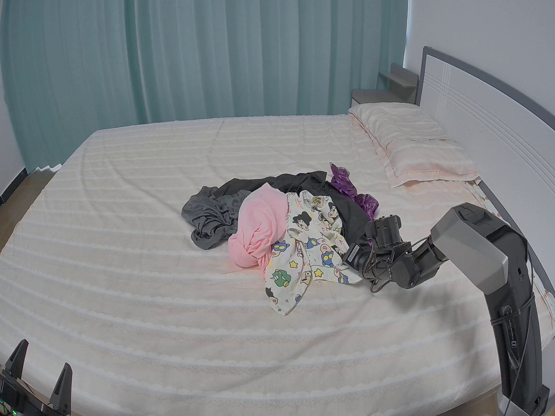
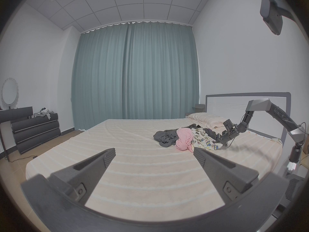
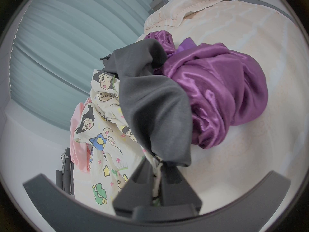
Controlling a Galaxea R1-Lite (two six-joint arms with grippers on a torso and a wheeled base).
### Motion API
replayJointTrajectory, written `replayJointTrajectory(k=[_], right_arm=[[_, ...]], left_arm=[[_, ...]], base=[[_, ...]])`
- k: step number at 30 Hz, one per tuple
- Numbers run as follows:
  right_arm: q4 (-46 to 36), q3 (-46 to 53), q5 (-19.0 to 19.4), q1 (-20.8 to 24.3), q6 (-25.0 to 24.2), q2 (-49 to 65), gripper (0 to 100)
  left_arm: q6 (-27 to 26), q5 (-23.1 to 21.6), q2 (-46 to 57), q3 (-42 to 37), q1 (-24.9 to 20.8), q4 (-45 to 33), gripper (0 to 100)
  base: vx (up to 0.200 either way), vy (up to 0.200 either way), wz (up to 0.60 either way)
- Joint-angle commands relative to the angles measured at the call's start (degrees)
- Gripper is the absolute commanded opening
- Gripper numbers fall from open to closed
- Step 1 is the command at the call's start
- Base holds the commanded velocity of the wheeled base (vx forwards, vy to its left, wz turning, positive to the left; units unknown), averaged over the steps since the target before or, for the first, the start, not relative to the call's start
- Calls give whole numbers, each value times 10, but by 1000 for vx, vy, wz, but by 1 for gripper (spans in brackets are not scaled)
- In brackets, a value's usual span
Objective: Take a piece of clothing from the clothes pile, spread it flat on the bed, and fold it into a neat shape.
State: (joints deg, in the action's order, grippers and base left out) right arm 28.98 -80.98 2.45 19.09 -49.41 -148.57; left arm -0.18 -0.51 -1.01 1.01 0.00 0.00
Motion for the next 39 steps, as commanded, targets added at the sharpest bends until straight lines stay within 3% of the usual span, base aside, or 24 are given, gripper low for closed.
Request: replayJointTrajectory(k=[1, 5, 9, 10, 12, 13, 14, 19, 26, 27, 32, 34, 39], right_arm=[[2, 38, 7, -1, -2, 34, 0], [3, 76, 19, -3, -6, 65, 0], [4, 164, 81, -15, -20, 151, 0], [13, 216, 128, -21, -25, 200, 0], [21, 238, 145, -25, -25, 217, 0], [52, 297, 184, -29, -27, 263, 0], [66, 320, 195, -30, -28, 278, 0], [129, 420, 205, -27, -23, 310, 0], [182, 444, 179, -29, -19, 232, 0], [192, 448, 179, -31, -17, 221, 100], [240, 476, 173, -27, 11, 208, 100], [276, 500, 171, -19, 70, 187, 100], [351, 522, 133, -6, 106, 144, 100]], left_arm=[[0, 0, 6, -10, 0, 0, 100], [0, 0, 6, -10, 0, 0, 100], [0, 0, 6, -10, 0, 0, 100], [0, 0, 6, -10, 0, 0, 100], [0, 0, 6, -10, 0, 0, 100], [0, 0, 6, -10, 0, 0, 100], [0, 0, 6, -10, 0, 0, 100], [0, 0, 6, -10, 0, 0, 100], [0, 0, 6, -10, 0, 0, 100], [0, 0, 6, -10, -1, 0, 100], [0, 0, 6, -10, 0, 0, 100], [0, 0, 6, -10, 0, 0, 100], [0, 0, 6, -10, 0, 0, 100]], base=[[0, 0, 0], [0, 0, 0], [0, 0, 0], [0, 0, 0], [0, 0, 0], [0, 0, 0], [0, 0, 0], [0, 0, 0], [0, 0, 0], [0, 0, 0], [0, 0, 0], [0, 0, 0], [0, 0, 0]])
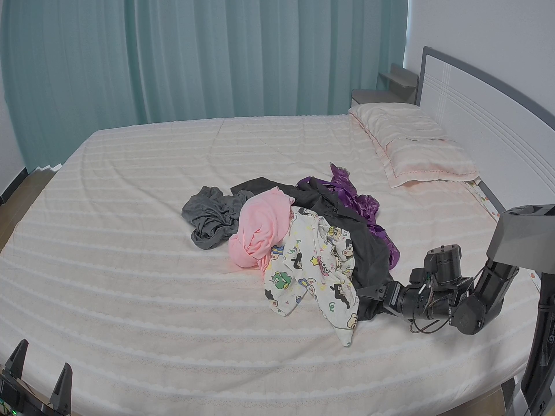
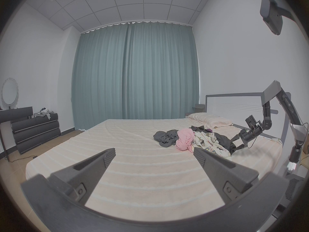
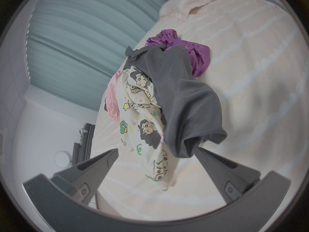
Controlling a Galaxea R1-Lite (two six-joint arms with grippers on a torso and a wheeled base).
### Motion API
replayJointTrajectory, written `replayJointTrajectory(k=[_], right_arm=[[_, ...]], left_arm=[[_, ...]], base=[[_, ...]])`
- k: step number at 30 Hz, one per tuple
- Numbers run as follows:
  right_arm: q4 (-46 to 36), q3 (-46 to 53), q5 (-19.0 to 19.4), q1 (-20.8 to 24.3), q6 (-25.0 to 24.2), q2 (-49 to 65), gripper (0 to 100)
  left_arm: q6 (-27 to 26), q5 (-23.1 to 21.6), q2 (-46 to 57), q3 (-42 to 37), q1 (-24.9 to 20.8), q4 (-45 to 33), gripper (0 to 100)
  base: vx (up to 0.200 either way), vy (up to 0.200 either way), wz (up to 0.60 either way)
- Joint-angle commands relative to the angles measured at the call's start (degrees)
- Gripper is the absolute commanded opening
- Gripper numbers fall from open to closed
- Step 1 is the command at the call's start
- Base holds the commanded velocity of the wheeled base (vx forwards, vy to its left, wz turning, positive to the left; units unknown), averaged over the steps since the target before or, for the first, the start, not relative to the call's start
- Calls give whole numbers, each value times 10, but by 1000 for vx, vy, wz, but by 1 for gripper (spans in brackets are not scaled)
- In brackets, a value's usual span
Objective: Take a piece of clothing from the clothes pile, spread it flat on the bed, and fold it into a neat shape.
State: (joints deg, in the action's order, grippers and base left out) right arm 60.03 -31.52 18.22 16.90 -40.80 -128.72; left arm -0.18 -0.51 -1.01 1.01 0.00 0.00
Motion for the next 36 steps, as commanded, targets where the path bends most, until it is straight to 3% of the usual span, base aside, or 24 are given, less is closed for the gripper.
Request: replayJointTrajectory(k=[1, 8, 25, 36], right_arm=[[53, 29, -37, 22, 24, -62, 100], [59, 36, -91, 64, 27, -67, 100], [55, -18, -108, 114, 28, -76, 100], [-50, -116, -120, 135, 58, -88, 100]], left_arm=[[0, 0, 6, -10, -1, 0, 100], [0, 0, 6, -10, 0, 0, 100], [0, 0, 6, -10, 0, 0, 100], [0, 0, 6, -10, 0, 0, 100]], base=[[0, 0, 0], [0, 0, 0], [0, 0, 0], [0, 0, 0]])
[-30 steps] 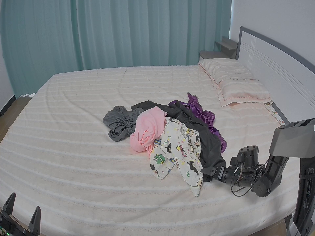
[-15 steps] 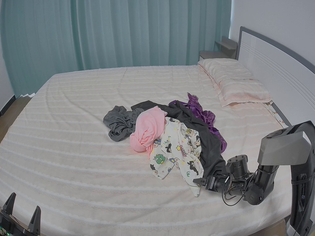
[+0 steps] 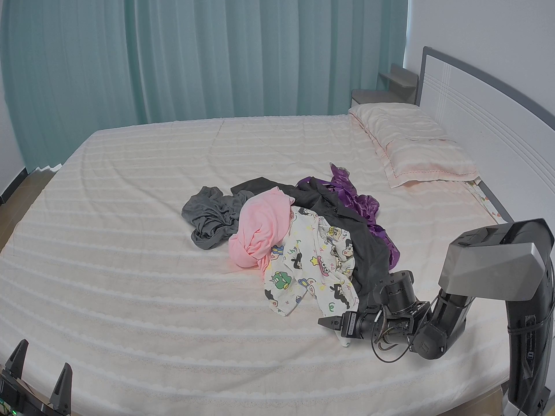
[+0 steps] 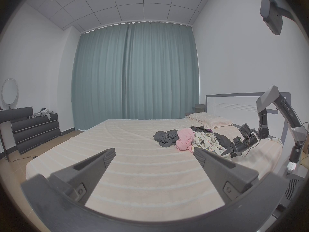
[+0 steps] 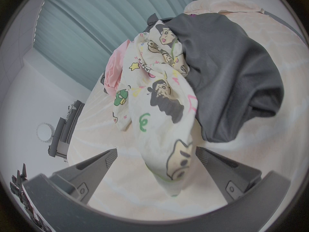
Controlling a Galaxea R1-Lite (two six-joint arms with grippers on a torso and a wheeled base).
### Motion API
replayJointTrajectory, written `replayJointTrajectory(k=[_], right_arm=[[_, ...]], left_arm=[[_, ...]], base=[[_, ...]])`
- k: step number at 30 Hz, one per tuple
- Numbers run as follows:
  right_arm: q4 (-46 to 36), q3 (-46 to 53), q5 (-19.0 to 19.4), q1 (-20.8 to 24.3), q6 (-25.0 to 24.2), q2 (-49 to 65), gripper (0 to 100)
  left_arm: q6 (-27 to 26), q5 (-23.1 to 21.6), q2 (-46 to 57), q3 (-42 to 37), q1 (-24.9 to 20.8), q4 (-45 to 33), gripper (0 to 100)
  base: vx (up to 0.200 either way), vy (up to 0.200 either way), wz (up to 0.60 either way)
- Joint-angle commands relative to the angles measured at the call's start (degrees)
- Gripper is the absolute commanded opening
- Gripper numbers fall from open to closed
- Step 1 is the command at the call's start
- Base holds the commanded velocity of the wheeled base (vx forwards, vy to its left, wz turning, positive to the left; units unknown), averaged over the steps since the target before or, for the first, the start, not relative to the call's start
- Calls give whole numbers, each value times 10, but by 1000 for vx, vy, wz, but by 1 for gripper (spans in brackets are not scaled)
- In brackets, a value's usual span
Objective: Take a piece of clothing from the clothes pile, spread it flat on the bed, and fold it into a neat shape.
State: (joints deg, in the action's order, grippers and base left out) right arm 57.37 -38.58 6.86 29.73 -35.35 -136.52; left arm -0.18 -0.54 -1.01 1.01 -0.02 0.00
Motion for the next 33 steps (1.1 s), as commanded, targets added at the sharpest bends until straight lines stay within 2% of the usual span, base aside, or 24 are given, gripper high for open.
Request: replayJointTrajectory(k=[1, 2, 4, 8, 9, 19, 23, 29, 33], right_arm=[[-33, -63, -15, 12, 6, -24, 100], [-37, -71, -21, 16, 9, -31, 100], [-49, -106, -75, 21, 27, -54, 100], [-80, -114, -84, 22, 31, -54, 100], [-84, -118, -84, 23, 31, -55, 0], [-76, -111, -86, 20, 16, -39, 0], [-65, -74, -77, 22, -45, 19, 0], [64, 69, -6, 21, -77, 146, 0], [164, 158, 4, 33, -71, 201, 0]], left_arm=[[0, 0, 6, -10, 0, 0, 100], [0, 0, 6, -10, 0, 0, 100], [0, 0, 6, -10, 0, 0, 100], [0, 0, 6, -10, -1, 0, 100], [0, 0, 6, -10, 0, 0, 100], [0, 0, 6, -10, 0, 0, 100], [0, 0, 6, -10, 0, 0, 100], [0, 0, 6, -10, -1, 0, 100], [0, 0, 6, -10, 0, 0, 100]], base=[[0, 0, 0], [0, 0, 0], [0, 0, 0], [0, 0, 0], [0, 0, 0], [0, 0, 0], [0, 0, 0], [0, 0, 0], [0, 0, 0]])
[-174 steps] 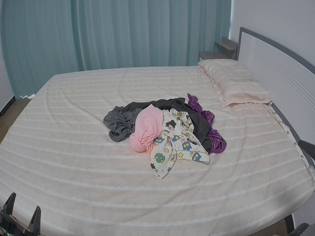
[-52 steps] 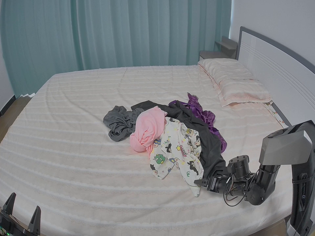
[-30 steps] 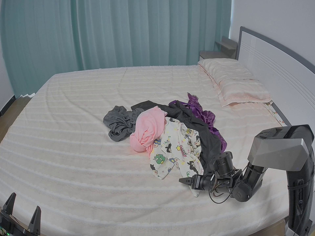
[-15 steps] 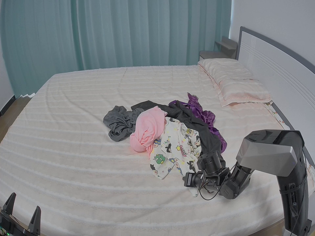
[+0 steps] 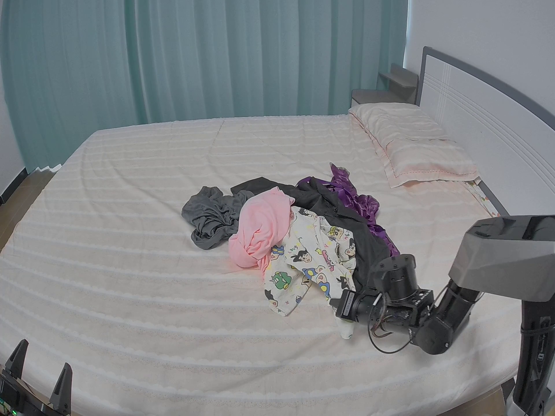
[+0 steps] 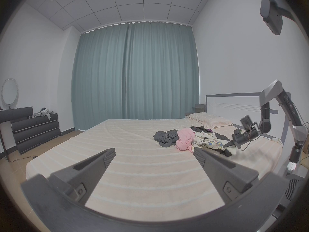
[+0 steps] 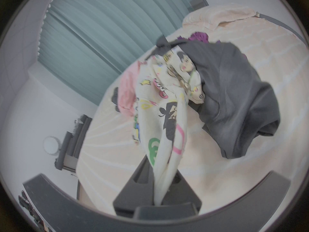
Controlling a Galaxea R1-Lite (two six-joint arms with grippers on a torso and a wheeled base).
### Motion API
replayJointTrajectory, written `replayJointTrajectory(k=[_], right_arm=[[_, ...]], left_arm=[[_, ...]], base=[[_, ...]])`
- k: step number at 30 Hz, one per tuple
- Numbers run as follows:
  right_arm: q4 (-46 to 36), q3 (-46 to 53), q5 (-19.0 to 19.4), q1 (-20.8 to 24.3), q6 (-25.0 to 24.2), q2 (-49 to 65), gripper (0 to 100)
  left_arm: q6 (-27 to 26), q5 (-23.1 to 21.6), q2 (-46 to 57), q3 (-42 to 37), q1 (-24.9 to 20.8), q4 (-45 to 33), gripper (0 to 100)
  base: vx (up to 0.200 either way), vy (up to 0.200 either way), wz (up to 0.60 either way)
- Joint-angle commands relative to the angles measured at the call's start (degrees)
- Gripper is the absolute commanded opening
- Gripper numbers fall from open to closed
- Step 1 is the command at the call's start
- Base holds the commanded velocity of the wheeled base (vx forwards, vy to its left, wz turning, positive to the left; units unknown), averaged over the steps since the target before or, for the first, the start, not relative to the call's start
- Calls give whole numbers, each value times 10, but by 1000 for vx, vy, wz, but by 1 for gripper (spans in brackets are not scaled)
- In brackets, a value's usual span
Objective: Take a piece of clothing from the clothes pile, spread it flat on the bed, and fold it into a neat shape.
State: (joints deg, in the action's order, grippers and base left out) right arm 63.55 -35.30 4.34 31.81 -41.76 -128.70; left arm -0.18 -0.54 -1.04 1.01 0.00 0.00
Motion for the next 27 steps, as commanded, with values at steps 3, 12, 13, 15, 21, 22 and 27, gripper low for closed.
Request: replayJointTrajectory(k=[3, 12, 13, 15, 21, 22, 27], right_arm=[[141, 171, 30, 17, -5, 169, 0], [148, 215, 29, 33, 58, 310, 0], [148, 215, 29, 33, 58, 310, 0], [147, 210, 29, 48, 60, 363, 0], [130, 173, 34, 44, 70, 428, 0], [126, 155, 34, 39, 75, 435, 0], [77, 84, 54, 25, 75, 456, 0]], left_arm=[[-2, 0, 6, -10, 0, 1, 100], [-39, 0, 7, -10, 0, 4, 100], [-39, 0, 7, -10, 0, 4, 100], [-49, -9, 8, -10, -1, 4, 100], [26, -11, -41, 110, -5, 83, 100], [89, -8, -110, 201, -4, 120, 100], [55, -69, -293, 277, 4, 131, 100]], base=[[0, 0, 0], [0, 0, 0], [0, 0, 0], [0, 0, 0], [0, 0, 0], [0, 0, 0], [0, 0, 0]])
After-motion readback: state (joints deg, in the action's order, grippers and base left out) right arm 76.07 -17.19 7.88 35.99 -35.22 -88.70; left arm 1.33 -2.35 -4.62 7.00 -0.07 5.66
